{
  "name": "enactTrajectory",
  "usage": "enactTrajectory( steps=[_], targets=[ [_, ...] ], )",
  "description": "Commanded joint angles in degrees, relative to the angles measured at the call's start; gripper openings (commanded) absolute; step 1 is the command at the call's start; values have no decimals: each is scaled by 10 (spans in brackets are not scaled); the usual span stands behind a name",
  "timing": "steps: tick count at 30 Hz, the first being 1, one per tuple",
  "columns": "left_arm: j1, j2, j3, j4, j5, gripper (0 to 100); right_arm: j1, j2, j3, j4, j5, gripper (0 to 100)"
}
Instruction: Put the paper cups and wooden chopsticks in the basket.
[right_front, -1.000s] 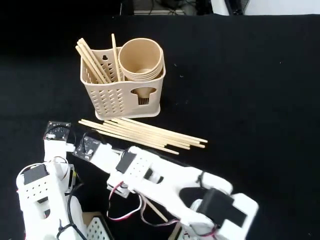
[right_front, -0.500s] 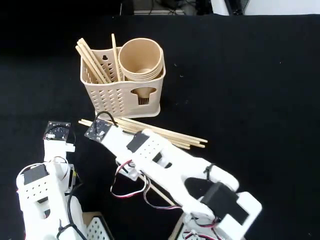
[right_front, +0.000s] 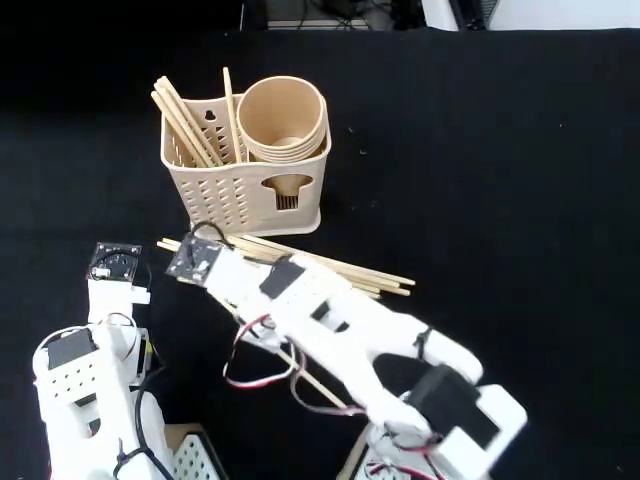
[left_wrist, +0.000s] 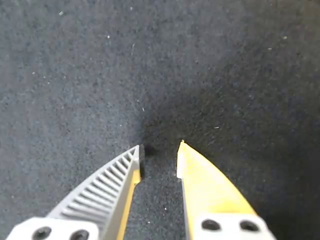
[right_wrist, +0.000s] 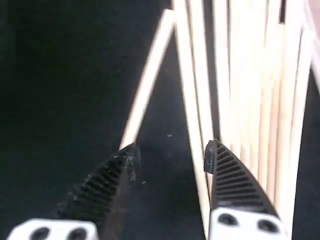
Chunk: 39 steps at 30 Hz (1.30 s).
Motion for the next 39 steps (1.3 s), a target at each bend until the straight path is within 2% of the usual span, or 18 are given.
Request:
enactTrajectory(
  steps=[1,6,12,24,34,39],
  targets=[
    [10,-4,0,-7,-3,145,29,29,-40,-17,4,234],
    [10,-4,0,-7,-3,145,22,51,-36,-6,39,219],
    [10,-4,0,-7,-3,145,8,34,-36,3,41,12],
    [10,-4,0,-7,-3,145,10,-47,-32,44,42,12],
    [10,-4,0,-7,-3,145,26,-61,-16,12,40,12],
    [10,-4,0,-7,-3,145,36,-124,-60,90,40,12]
  ],
)
